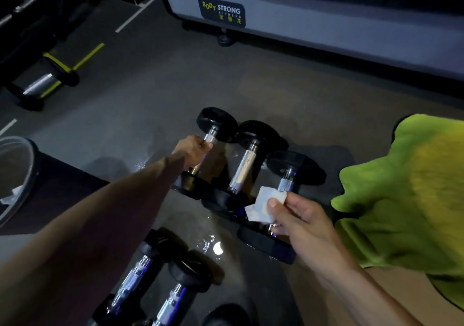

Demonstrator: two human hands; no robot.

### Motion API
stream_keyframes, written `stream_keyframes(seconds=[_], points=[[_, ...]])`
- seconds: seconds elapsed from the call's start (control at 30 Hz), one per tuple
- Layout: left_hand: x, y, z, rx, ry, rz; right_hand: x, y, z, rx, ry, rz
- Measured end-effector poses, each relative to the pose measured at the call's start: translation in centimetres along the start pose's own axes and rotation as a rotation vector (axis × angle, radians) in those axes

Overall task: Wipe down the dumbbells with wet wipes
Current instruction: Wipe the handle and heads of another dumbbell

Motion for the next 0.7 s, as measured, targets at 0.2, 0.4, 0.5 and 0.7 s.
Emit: stream_keyframes(seconds=[0.2,0.4,0.5,0.7], points=[[-2.8,8.3,-2.4,0.127,-0.036,0.277,0.5,1.5,0.7,0.01,0.009,0.051],[-8.9,22.0,2.1,0.072,0.063,0.283,1.9,5.8,3.6,-0.028,-0.043,0.078],[-12.8,25.0,7.2,0.022,-0.024,0.207,2.8,8.6,5.1,-0.049,-0.052,0.073],[-16.5,24.1,12.7,-0.085,0.189,0.076,4.1,11.7,6.3,-0.108,-0.013,0.099]])
Point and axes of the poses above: each hand's wrist, its own y-axis away from the middle knuckle, its own z-axis out of the palm, x = y × z, the point moved 3 cm from there along -y, towards the middle knuckle, and after that the axes turned 9 degrees about -x, right-handed, at the moved point
